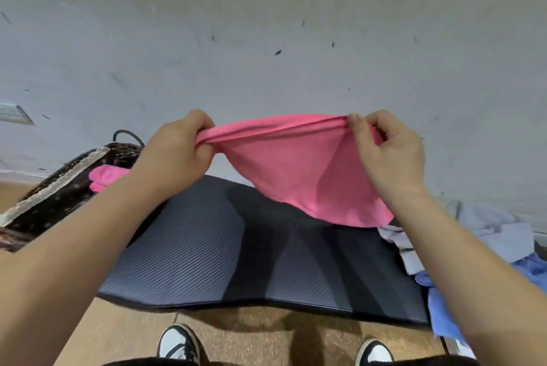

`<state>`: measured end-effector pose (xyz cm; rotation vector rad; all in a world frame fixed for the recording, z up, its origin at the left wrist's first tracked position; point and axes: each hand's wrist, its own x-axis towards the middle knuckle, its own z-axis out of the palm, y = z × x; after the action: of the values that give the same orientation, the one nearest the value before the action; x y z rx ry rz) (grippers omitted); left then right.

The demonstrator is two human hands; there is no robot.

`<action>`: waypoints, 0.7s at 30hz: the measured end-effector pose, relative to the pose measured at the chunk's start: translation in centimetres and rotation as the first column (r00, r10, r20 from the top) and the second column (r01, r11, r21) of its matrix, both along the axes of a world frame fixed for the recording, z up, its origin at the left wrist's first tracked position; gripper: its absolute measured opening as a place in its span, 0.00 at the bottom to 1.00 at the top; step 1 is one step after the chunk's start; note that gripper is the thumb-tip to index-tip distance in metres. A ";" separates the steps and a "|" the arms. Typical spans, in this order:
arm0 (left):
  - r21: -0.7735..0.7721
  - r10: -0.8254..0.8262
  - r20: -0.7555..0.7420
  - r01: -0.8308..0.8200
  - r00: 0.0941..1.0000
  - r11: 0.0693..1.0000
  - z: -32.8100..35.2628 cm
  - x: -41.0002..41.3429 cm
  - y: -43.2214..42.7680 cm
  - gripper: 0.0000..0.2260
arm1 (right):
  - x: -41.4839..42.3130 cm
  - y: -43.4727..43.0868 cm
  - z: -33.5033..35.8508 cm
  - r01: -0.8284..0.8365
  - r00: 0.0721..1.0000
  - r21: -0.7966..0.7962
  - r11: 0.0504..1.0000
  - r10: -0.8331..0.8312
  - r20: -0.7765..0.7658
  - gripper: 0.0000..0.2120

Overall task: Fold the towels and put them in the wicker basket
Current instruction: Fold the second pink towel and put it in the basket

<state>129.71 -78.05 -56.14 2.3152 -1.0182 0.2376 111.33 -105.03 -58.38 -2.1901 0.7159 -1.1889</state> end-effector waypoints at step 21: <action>0.752 0.182 -0.340 0.151 0.923 0.642 -13.3 -2.1 7.3 0.25 | -0.4 5.9 -12.6 -0.387 0.390 0.324 0.863 0.472 -0.791 0.15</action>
<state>127.58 -70.72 -69.44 2.9383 -0.9957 -0.8068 110.95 -99.08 -70.99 -2.5917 0.4450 0.3024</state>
